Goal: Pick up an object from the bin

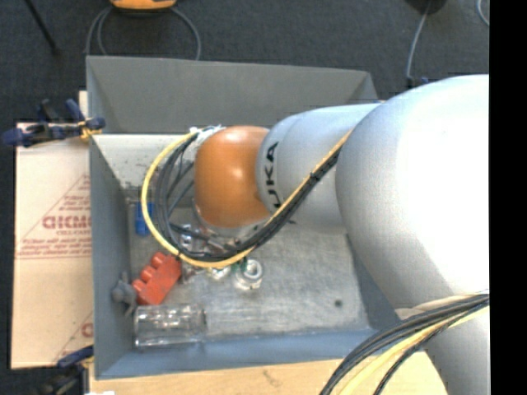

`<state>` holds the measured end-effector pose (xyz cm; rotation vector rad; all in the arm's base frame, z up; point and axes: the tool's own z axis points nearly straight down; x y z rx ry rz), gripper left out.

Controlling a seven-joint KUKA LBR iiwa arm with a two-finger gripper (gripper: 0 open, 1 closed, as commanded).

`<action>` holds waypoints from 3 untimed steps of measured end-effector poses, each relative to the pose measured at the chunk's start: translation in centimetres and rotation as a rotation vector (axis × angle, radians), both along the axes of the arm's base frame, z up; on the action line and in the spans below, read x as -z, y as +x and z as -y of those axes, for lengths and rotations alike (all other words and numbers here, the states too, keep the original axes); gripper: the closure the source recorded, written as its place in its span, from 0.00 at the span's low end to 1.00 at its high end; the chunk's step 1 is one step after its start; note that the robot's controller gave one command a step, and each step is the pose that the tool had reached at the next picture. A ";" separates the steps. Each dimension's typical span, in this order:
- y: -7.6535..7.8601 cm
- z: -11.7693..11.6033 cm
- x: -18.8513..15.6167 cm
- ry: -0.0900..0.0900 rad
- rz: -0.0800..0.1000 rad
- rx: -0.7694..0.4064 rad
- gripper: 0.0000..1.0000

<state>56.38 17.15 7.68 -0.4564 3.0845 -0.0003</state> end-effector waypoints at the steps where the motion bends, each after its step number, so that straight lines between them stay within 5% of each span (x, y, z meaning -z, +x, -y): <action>1: -0.4 -0.1 0.3 -0.001 -0.013 -0.002 0.00; 2: -1.9 -4.9 -0.4 -0.002 0.008 -0.316 0.00; 3: -1.6 -4.9 -0.5 0.000 0.017 -0.311 1.00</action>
Offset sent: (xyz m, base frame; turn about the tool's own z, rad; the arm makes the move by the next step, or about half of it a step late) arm 0.0000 0.0000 0.0000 0.0000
